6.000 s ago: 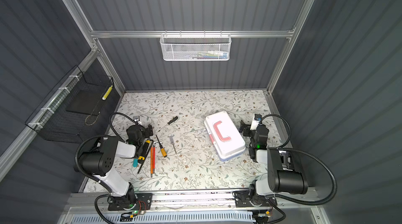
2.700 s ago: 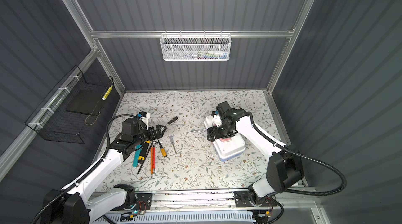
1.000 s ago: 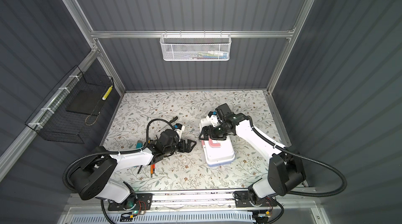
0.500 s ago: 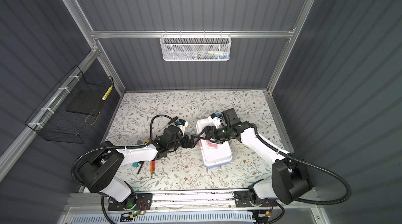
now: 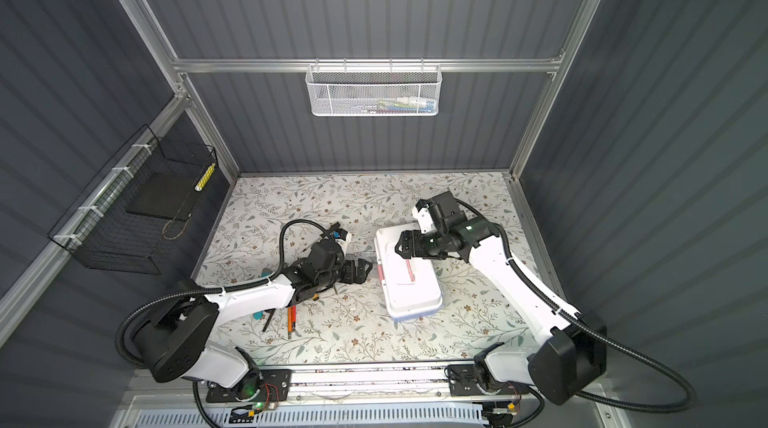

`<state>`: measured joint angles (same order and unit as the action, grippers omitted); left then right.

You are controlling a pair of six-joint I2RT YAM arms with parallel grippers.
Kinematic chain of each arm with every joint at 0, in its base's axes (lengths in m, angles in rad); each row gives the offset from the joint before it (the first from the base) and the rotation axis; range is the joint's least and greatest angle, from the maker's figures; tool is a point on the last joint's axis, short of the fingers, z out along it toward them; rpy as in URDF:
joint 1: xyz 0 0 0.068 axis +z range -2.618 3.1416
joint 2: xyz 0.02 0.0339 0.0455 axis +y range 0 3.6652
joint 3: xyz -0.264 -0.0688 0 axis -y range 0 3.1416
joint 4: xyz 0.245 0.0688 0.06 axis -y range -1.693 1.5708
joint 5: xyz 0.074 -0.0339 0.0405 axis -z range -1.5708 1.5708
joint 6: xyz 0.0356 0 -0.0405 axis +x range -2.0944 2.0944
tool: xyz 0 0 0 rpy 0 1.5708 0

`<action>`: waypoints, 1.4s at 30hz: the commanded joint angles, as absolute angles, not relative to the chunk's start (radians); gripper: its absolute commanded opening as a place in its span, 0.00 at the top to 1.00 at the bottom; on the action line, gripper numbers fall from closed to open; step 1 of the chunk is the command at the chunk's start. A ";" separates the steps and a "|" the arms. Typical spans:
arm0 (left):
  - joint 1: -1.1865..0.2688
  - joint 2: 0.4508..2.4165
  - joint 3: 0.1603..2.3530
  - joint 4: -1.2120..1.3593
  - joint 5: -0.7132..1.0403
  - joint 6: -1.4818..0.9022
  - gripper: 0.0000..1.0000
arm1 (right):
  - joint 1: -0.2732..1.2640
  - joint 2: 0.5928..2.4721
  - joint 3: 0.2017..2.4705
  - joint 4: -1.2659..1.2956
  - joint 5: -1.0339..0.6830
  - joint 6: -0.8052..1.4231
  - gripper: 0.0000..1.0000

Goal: Pack the tool kit
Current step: 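Close the right gripper on the pink handle of the tool box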

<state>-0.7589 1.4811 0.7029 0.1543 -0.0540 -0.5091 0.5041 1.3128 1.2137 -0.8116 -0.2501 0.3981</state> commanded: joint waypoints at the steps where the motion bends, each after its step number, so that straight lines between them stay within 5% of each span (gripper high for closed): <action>1: -0.762 1.400 0.687 0.051 -0.168 -0.531 0.01 | 0.576 1.327 1.253 -0.922 -0.004 0.403 0.20; 12: -0.762 1.245 0.601 0.002 -0.274 -0.576 0.01 | 0.729 1.517 1.395 -1.056 0.239 0.427 0.33; 24: -0.762 1.255 0.623 -0.023 -0.253 -0.616 0.01 | 0.730 1.526 1.361 -1.022 0.207 0.441 0.63; 34: -0.762 1.214 0.624 -0.047 -0.258 -0.598 0.01 | 0.730 1.537 1.345 -1.023 0.203 0.451 0.73; 42: -0.762 1.233 0.661 -0.070 -0.229 -0.591 0.00 | 0.717 1.505 1.317 -0.970 0.141 0.469 0.93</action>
